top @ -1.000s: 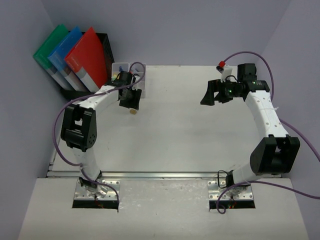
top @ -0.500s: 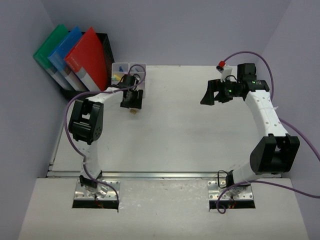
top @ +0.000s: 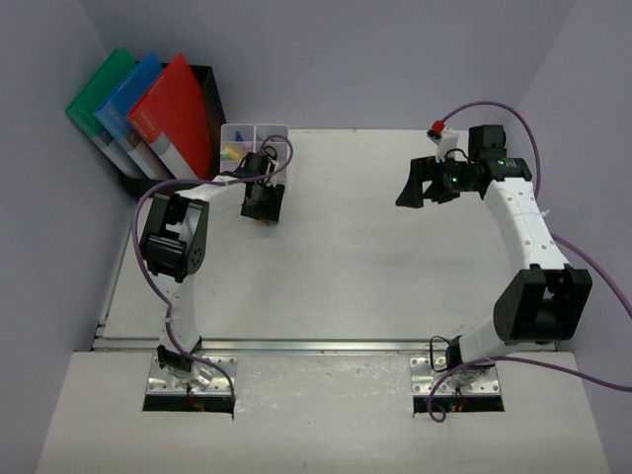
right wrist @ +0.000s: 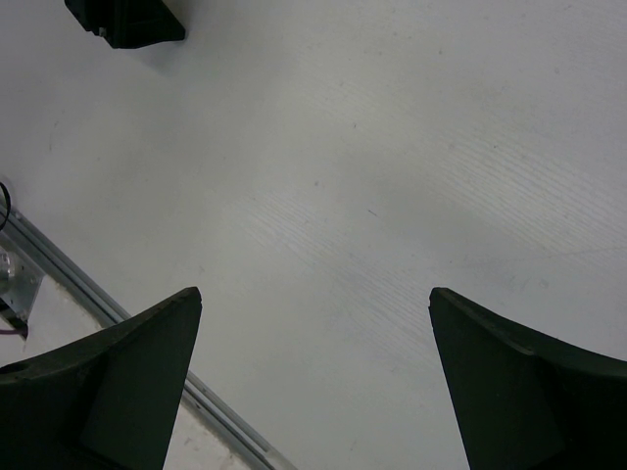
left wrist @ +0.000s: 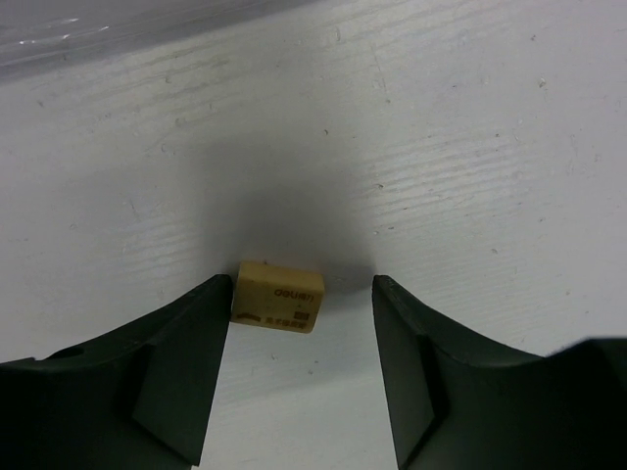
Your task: Organize the desk
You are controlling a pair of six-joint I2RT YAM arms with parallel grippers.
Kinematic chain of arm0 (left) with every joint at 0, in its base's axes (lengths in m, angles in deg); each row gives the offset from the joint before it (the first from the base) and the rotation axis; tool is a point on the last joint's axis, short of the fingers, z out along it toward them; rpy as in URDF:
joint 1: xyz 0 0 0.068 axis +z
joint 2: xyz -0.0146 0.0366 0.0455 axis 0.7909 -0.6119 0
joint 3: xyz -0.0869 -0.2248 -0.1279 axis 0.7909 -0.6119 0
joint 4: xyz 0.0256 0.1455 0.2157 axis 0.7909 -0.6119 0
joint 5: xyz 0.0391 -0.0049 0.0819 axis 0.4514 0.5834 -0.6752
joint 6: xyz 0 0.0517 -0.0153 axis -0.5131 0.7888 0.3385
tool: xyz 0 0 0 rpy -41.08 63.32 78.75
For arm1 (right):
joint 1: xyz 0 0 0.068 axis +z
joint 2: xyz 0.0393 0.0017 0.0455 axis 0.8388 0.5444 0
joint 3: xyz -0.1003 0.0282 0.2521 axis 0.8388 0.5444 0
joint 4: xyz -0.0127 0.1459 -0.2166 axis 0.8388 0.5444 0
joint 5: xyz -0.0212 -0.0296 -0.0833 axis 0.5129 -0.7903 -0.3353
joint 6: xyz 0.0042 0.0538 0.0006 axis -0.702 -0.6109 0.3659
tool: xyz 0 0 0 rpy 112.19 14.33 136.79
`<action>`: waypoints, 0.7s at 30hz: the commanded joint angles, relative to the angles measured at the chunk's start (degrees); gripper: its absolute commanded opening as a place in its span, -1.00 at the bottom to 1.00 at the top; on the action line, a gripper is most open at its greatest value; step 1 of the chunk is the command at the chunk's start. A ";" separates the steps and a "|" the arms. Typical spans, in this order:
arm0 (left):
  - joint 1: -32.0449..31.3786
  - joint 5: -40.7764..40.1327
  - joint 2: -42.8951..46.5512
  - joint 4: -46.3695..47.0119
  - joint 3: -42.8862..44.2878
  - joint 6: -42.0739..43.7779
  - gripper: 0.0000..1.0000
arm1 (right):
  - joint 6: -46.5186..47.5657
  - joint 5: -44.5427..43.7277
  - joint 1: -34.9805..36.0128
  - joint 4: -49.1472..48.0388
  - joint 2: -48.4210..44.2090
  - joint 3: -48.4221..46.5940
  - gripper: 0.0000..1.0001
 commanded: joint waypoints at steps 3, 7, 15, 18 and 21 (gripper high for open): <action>0.22 2.43 0.27 1.68 -1.39 3.66 0.06 | 0.31 0.68 -0.24 -1.12 -0.04 -2.49 0.97; 0.22 2.24 0.97 1.42 -2.49 4.12 -0.01 | 0.29 0.70 -0.15 -1.13 -0.11 -2.49 0.97; 0.24 2.21 4.06 2.07 -6.64 5.22 -0.35 | 0.09 1.05 -0.24 -1.29 -0.17 -2.17 0.97; 0.22 1.61 6.57 2.81 -6.63 4.82 -0.44 | -0.06 1.31 -0.24 -1.38 -0.02 -2.31 0.97; 0.22 -0.04 9.51 3.69 -4.98 4.34 -0.49 | -0.14 1.50 -0.16 -1.39 0.08 -2.50 0.97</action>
